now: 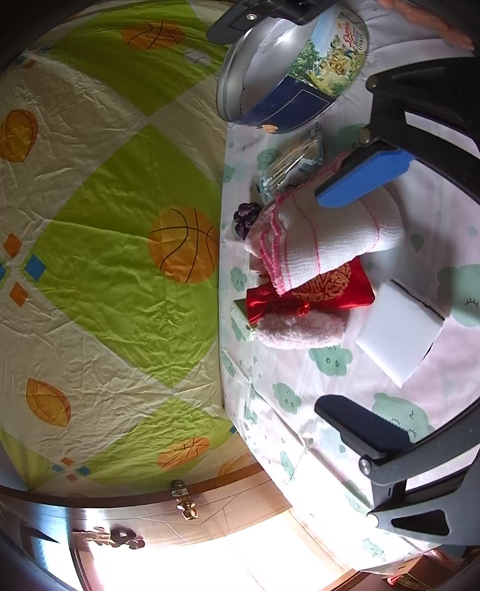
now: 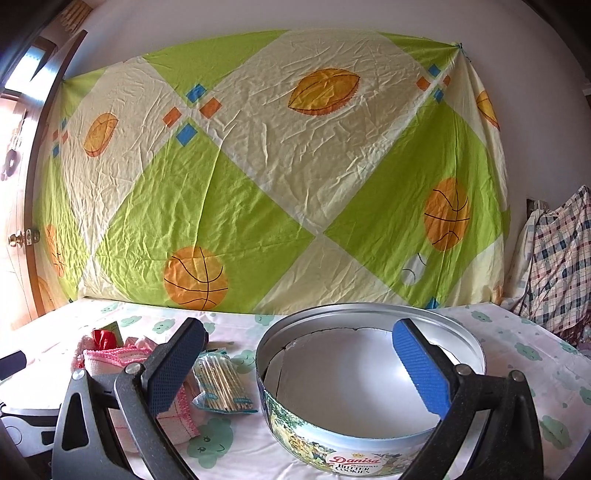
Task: Organize soft objects
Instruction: 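Move both tools toward the pile of soft items beside the tin, then grasp the white sponge block with the left tool while the right tool grasps the knitted cloth, then carry the knitted cloth with the right tool while the left tool carries the sponge over the tin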
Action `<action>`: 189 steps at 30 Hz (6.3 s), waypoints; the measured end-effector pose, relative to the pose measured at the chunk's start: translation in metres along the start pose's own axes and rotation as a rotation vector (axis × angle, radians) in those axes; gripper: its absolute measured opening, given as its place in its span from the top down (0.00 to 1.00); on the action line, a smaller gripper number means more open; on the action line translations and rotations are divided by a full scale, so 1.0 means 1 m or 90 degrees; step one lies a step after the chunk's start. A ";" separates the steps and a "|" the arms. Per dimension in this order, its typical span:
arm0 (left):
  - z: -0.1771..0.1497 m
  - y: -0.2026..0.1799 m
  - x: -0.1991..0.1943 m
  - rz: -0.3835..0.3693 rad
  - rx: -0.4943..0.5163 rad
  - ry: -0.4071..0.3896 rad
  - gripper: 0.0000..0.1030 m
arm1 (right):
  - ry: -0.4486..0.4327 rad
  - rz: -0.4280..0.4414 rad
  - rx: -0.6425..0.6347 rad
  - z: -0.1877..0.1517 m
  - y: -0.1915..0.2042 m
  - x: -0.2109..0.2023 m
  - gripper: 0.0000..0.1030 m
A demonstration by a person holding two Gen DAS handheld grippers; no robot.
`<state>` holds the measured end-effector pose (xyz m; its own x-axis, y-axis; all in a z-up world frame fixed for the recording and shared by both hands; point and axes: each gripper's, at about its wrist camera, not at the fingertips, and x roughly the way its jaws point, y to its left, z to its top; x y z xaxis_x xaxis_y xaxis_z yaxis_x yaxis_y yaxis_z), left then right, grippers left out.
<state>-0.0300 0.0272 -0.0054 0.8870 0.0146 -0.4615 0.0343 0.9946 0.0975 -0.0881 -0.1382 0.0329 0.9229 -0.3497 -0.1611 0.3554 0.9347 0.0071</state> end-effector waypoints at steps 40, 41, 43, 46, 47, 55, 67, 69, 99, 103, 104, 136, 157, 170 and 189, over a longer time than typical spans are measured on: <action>-0.028 0.043 0.039 -0.045 0.049 0.204 0.00 | 0.099 0.152 -0.045 -0.009 0.024 0.005 0.22; -0.028 0.042 0.041 -0.053 0.045 0.211 0.00 | 0.103 0.157 -0.045 -0.009 0.025 0.006 0.22; -0.030 0.038 0.047 -0.052 0.050 0.226 0.00 | 0.110 0.161 -0.047 -0.011 0.027 0.007 0.22; -0.033 0.035 0.053 -0.053 0.059 0.246 0.06 | 0.117 0.168 -0.048 -0.012 0.029 0.008 0.22; -0.033 0.036 0.054 -0.056 0.055 0.251 0.11 | 0.119 0.169 -0.050 -0.013 0.029 0.009 0.22; -0.033 0.035 0.054 -0.094 0.051 0.250 0.34 | 0.139 0.187 -0.065 -0.017 0.035 0.012 0.22; -0.026 0.057 0.031 -0.103 0.002 0.166 0.41 | 0.167 0.244 -0.055 -0.019 0.036 0.019 0.22; -0.023 0.064 0.023 -0.074 0.001 0.140 0.41 | 0.171 0.267 -0.051 -0.019 0.038 0.019 0.22; -0.008 0.100 0.009 -0.031 -0.069 0.101 0.41 | 0.351 0.427 -0.043 -0.032 0.089 0.053 0.86; 0.005 0.084 -0.002 -0.038 -0.065 0.071 0.41 | 0.244 0.448 -0.021 -0.007 0.064 0.025 0.86; 0.009 0.079 -0.005 -0.040 -0.061 0.063 0.41 | 0.225 0.445 -0.008 -0.002 0.055 0.022 0.86; 0.067 -0.100 -0.027 -0.183 0.037 -0.010 0.41 | 0.111 0.185 0.081 0.016 -0.119 0.032 0.86; 0.065 -0.193 0.001 -0.220 0.082 0.024 0.41 | 0.132 0.041 0.063 0.008 -0.186 0.055 0.86; 0.054 -0.222 0.020 -0.247 0.098 0.060 0.41 | 0.167 -0.030 0.004 -0.007 -0.183 0.075 0.85; 0.042 -0.236 0.039 -0.249 0.119 0.094 0.41 | 0.235 -0.020 -0.043 -0.016 -0.165 0.096 0.85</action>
<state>0.0158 -0.2109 -0.0093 0.7162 -0.3306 -0.6147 0.4482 0.8930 0.0418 -0.0603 -0.3250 0.0004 0.7917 -0.3427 -0.5057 0.3604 0.9304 -0.0663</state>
